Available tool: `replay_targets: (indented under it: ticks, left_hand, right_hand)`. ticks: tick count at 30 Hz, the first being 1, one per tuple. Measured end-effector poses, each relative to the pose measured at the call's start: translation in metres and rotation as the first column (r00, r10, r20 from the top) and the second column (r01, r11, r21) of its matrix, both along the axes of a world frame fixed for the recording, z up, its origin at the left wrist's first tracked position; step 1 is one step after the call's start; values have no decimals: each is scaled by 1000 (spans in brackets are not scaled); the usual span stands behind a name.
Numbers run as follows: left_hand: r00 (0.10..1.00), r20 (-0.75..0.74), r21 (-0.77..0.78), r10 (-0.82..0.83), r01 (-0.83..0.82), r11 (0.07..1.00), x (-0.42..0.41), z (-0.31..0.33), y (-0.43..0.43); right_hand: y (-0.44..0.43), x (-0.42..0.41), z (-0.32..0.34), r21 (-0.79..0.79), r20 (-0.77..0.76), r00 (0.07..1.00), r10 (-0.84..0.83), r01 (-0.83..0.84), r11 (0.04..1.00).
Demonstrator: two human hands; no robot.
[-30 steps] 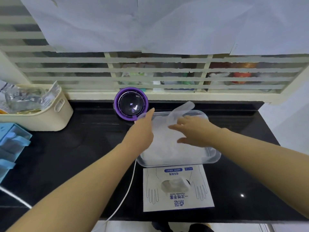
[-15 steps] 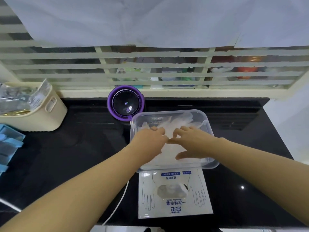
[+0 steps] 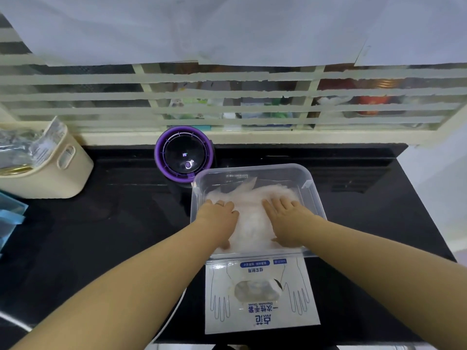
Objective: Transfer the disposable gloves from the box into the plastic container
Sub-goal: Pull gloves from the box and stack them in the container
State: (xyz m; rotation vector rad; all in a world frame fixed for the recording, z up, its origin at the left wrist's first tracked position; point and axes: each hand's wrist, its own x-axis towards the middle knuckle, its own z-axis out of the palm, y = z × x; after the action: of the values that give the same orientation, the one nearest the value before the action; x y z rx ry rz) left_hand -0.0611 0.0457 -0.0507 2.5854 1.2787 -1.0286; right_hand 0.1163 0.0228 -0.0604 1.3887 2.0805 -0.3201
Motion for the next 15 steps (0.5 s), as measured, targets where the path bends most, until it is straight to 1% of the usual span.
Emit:
replay_targets:
  ticks: [3, 8, 10, 13, 15]
  left_hand:
    - [995, -96, 26, -11, 14, 1000, 2, -11, -4]
    - [972, -235, 37, -32, 41, 998, 4, -20, -6]
    - [970, -236, 48, -51, 64, 997, 5, -19, -5]
    - [980, -181, 71, -77, 91, 993, 4, -11, -5]
    - [983, -163, 76, -83, 96, 992, 3, -6, -5]
  right_hand:
    - [0, -7, -12, -51, -27, 996, -90, 89, 995]
    - [1, -11, -13, -116, 28, 996, -84, 87, 989]
    - [1, -12, -7, -124, -8, 995, -103, 101, 987]
    - [1, -10, 15, -132, -83, 989, -122, 110, 985]
    - [1, -5, 36, -132, -91, 989, -115, 102, 986]
